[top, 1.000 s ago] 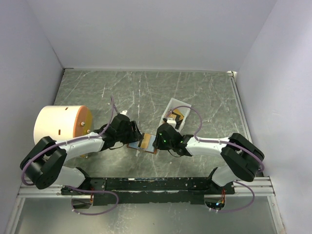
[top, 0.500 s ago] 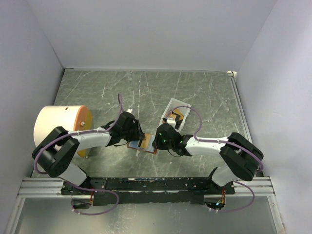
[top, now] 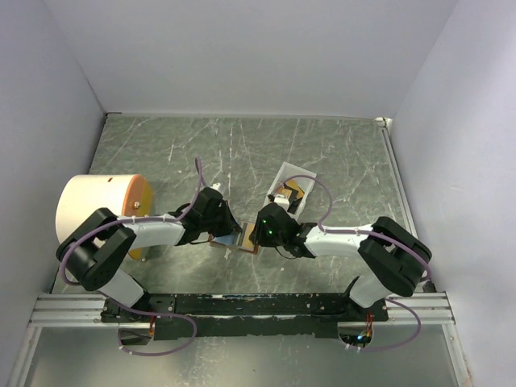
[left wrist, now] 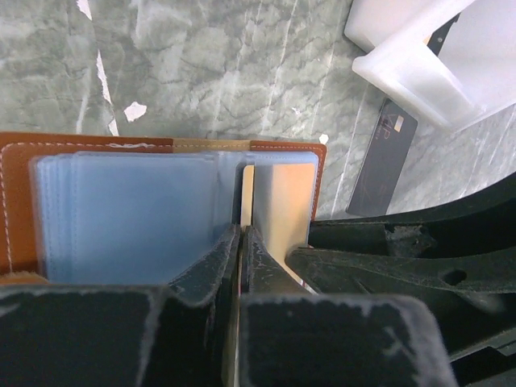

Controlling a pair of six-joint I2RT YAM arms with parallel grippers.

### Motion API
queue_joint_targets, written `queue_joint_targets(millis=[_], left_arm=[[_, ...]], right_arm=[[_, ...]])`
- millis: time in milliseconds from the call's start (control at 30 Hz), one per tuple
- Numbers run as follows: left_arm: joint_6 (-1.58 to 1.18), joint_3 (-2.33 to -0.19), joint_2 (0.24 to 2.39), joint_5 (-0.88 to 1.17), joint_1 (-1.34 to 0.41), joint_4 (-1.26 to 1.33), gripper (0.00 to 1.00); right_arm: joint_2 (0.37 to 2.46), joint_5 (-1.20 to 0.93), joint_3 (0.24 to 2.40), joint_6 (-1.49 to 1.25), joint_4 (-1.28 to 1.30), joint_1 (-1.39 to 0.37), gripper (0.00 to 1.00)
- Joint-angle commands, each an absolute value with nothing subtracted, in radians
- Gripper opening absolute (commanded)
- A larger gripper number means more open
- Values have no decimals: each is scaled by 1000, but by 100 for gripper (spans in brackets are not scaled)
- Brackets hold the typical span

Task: Put the credit cards into the card holder
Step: Insert the credit card into the card holder.

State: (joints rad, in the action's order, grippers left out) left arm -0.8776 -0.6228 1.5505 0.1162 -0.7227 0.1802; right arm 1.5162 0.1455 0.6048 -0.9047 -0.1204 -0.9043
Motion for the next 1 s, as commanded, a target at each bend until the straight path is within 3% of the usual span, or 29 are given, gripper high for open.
queue_joint_targets(millis=[0, 67, 133, 300, 500, 700, 967], left_arm=[[-930, -601, 1563, 174, -752, 253, 8], [-927, -611, 1574, 184, -755, 242, 14], [-920, -624, 1575, 173, -755, 213, 29], [-874, -653, 1490, 102, -755, 112, 51], [-724, -734, 1396, -62, -751, -116, 55], [-632, -726, 1336, -250, -748, -287, 68], [-613, -705, 1378, -286, -741, -322, 78]], right_arm=[[1543, 149, 598, -901, -120, -903, 31], [1535, 150, 600, -893, -115, -903, 31], [1515, 158, 599, -884, -94, -904, 31], [1396, 152, 546, -879, -98, -901, 44], [1314, 176, 511, -891, -86, -902, 49], [1345, 148, 503, -922, -135, -902, 58], [1384, 178, 518, -928, -147, -903, 64]])
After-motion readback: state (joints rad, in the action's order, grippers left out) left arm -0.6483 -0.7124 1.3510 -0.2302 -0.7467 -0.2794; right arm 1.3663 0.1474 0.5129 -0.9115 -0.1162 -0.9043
